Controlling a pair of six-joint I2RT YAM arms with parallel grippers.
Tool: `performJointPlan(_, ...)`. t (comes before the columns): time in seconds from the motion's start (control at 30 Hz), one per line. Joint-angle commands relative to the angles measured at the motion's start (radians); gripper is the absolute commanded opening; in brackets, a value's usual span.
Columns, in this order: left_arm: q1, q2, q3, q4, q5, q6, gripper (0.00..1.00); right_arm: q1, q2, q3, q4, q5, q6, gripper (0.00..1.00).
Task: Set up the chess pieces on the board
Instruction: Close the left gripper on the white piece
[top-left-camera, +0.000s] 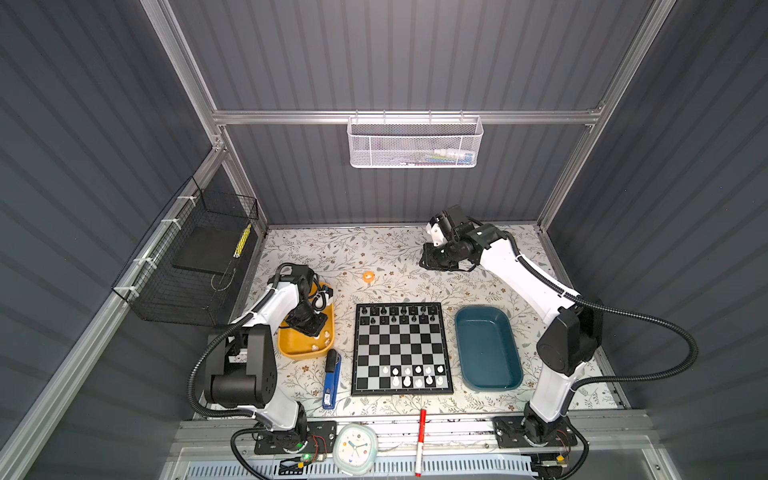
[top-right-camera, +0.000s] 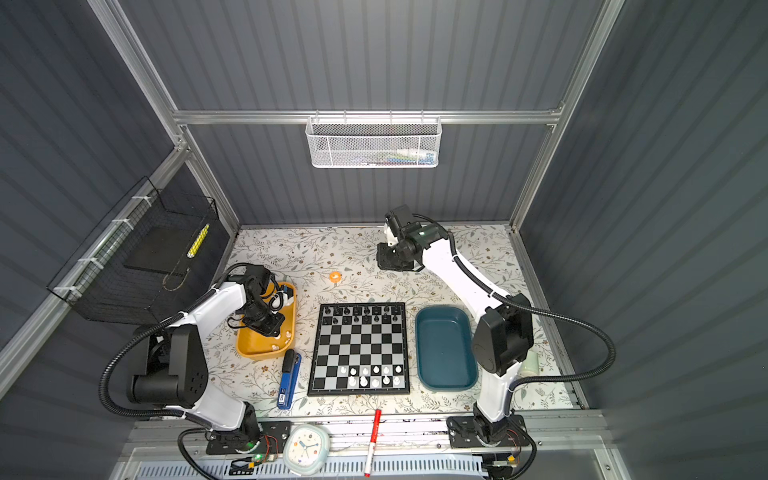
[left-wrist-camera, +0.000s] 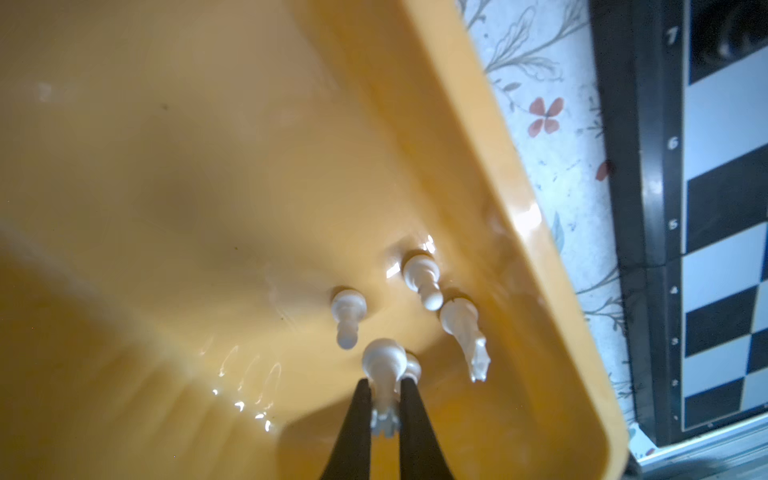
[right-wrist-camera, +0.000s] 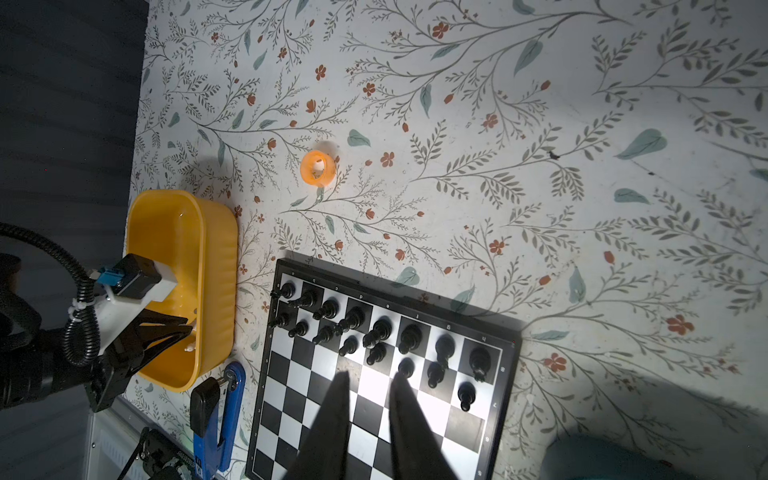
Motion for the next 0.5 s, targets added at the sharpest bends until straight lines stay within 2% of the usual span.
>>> performJointPlan(0.0,-0.007,-0.032,0.045,-0.052,-0.001,0.017,0.10,-0.004,-0.027,-0.011,0.006,-0.008,-0.011,0.22)
performJointPlan(0.47,-0.028,-0.063,0.187,-0.150,-0.002,0.070,0.10,-0.005,-0.046,-0.033,0.028,-0.009,-0.020,0.22)
